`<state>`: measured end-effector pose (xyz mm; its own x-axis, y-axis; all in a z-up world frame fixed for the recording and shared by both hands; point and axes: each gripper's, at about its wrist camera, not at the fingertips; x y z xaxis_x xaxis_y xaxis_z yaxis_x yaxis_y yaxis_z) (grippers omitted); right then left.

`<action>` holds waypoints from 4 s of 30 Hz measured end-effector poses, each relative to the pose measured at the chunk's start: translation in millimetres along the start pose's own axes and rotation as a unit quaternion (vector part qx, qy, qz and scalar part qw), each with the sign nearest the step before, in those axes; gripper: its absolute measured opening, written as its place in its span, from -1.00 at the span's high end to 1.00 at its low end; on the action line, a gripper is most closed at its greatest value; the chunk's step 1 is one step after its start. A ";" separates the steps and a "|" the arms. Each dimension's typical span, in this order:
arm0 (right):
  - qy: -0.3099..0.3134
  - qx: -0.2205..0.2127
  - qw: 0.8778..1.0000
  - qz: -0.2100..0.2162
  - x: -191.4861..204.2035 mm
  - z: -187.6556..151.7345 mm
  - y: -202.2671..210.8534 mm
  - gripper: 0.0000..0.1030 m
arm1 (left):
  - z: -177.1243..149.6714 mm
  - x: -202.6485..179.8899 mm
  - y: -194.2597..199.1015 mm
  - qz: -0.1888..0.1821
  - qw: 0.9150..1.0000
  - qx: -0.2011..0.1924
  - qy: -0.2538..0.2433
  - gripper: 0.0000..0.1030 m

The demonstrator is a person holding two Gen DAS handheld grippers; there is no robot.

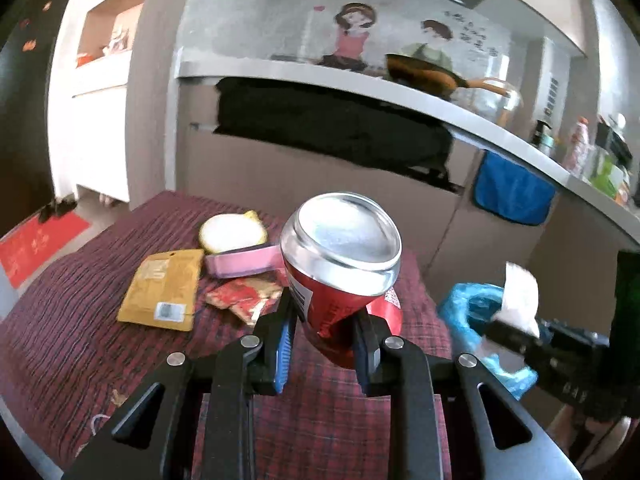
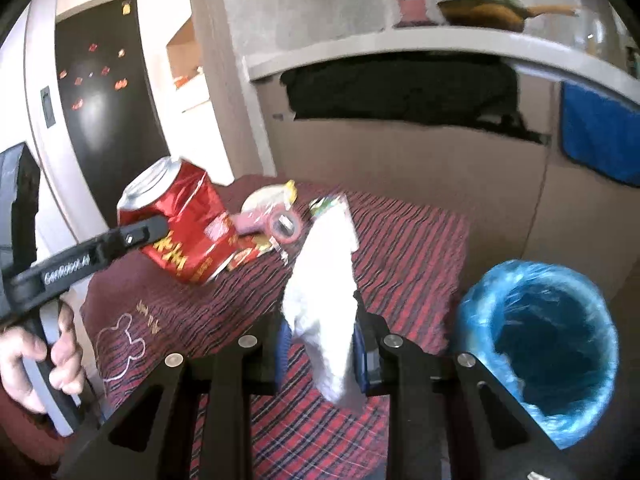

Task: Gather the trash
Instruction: 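Carry the red can and white tissue to the blue bin and release, then move both open grippers back toward the remaining trash on the bed, then grasp the red snack packet with the left gripper while the right gripper grasps the clear bag with red tape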

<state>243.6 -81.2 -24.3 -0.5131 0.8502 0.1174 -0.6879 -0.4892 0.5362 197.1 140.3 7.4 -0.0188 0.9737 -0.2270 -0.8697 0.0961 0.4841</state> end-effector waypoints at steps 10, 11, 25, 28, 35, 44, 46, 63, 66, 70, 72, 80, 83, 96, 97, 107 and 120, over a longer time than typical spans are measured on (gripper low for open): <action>-0.034 -0.050 0.996 -0.071 -58.7 3.8 66.0 0.53 | -7.5 -98.7 -28.2 -0.079 0.994 0.032 -0.069 0.50; -0.039 -0.053 0.994 -0.082 -67.0 1.4 71.3 0.53 | -7.8 -107.8 -32.3 -0.086 0.993 0.036 -0.075 0.50; -0.116 -0.050 0.979 -0.159 -166.5 -32.1 82.0 0.53 | -15.1 -213.7 -108.0 -0.147 0.974 0.090 -0.145 0.49; -0.129 -0.043 0.978 -0.162 -178.6 -35.0 73.5 0.53 | -20.7 -223.3 -122.0 -0.149 0.971 0.102 -0.154 0.49; -0.147 -0.019 0.976 -0.157 -199.6 -42.9 52.1 0.53 | -28.3 -227.5 -155.0 -0.141 0.969 0.140 -0.148 0.49; -0.169 0.005 0.974 -0.152 -215.6 -54.9 31.2 0.52 | -35.2 -228.9 -189.1 -0.140 0.965 0.176 -0.134 0.49; -0.173 0.011 0.973 -0.150 -218.1 -57.3 27.9 0.49 | -36.1 -227.6 -196.2 -0.145 0.963 0.187 -0.128 0.49; -0.174 0.021 0.971 -0.165 -214.6 -53.9 28.8 -0.09 | -26.6 -211.7 -192.7 -0.155 0.964 0.199 -0.084 -0.06; -0.179 0.021 0.972 -0.150 -209.9 -50.8 32.1 -0.09 | -21.9 -197.5 -184.3 -0.145 0.968 0.190 -0.075 -0.07; -0.161 0.017 0.978 -0.132 -190.3 -41.8 34.8 -0.02 | -15.7 -169.6 -168.8 -0.121 0.976 0.171 -0.065 -0.09; -0.152 0.015 0.980 -0.125 -179.4 -36.8 33.5 -0.02 | -12.9 -153.1 -160.4 -0.112 0.978 0.162 -0.062 -0.11; -0.086 0.027 0.992 -0.088 -107.3 -4.1 -1.9 0.02 | 2.6 -45.1 -120.5 -0.073 0.990 0.118 -0.002 -0.25; -0.058 0.031 0.996 -0.060 -72.7 13.9 -24.7 0.02 | 6.0 6.9 -106.3 -0.051 0.992 0.112 0.021 -0.25; 0.122 0.081 0.989 0.012 78.6 63.5 -157.6 0.06 | -2.1 183.0 -53.0 0.054 0.989 0.057 0.127 -0.25; 0.137 0.083 0.987 0.006 86.7 62.0 -167.5 0.10 | -4.5 184.9 -53.2 0.058 0.988 0.057 0.128 -0.25; 0.202 0.094 0.970 -0.093 112.2 64.0 -237.1 0.43 | -24.0 196.9 -68.7 0.063 0.987 0.084 0.125 -0.25; 0.036 0.077 0.996 0.002 39.3 71.0 -142.0 0.69 | -15.6 138.5 -115.7 -0.008 0.985 0.146 0.090 -0.25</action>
<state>357.5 35.5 -36.5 -0.5547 0.8298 0.0616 -0.6020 -0.4514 0.6587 287.5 260.9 -93.2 -0.1158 0.9218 -0.3699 -0.6928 0.1919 0.6951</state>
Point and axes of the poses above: each gripper's, at about its wrist camera, not at the fingertips, and y roughly against the way its jaws point, x to its left, z to its top, and after that the axes turned 2 degrees about y, right-handed
